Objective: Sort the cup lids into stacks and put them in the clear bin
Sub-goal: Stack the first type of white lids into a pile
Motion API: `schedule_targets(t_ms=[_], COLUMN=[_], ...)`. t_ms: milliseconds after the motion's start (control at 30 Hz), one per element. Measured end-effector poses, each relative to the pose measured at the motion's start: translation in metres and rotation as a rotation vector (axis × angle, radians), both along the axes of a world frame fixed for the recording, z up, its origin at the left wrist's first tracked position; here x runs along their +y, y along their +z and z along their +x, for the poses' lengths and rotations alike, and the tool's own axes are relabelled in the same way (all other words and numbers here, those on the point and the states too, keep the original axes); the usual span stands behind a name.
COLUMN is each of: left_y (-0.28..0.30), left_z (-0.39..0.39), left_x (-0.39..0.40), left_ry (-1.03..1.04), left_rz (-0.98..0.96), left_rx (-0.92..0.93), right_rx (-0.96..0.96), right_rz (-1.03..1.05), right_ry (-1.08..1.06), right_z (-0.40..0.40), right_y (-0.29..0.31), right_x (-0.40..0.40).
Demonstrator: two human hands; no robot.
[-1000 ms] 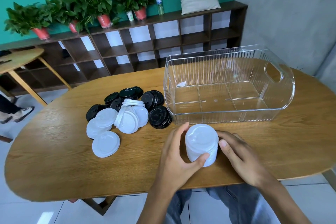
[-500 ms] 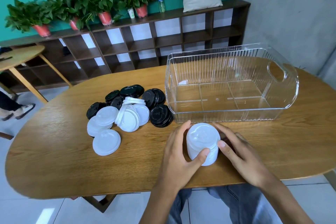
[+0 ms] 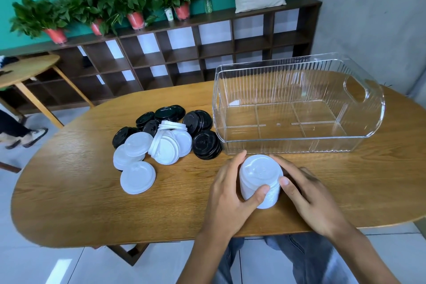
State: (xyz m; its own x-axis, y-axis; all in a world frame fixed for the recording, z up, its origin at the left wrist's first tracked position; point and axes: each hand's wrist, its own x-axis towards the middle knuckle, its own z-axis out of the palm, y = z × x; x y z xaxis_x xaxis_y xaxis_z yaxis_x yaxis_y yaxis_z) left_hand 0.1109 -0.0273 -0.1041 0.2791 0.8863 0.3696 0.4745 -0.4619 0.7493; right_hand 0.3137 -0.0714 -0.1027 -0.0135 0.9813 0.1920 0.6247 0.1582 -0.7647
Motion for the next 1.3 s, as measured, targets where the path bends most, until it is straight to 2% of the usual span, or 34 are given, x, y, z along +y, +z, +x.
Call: schedule_targets(t_ms=[267,633,967,1300], left_y=[-0.002,-0.006,-0.013,-0.009], left_z=[0.002,0.006,-0.002,-0.005], left_x=[0.0,0.001,0.001,-0.004], left_ry=[-0.003,0.007,0.007,-0.055], left_rz=[0.021,0.026,-0.083,-0.108], left_rx=[-0.027,-0.064,-0.173,-0.139], right_rx=[-0.117,-0.104,-0.14,-0.13], right_rz=[0.024,0.009,0.012,0.0], right_ry=[0.018,-0.016,0.019,0.023], right_z=[-0.003,-0.004,-0.005,-0.005], right_y=[0.003,0.004,0.003,0.005], right_x=[-0.003,-0.004,-0.004,-0.004])
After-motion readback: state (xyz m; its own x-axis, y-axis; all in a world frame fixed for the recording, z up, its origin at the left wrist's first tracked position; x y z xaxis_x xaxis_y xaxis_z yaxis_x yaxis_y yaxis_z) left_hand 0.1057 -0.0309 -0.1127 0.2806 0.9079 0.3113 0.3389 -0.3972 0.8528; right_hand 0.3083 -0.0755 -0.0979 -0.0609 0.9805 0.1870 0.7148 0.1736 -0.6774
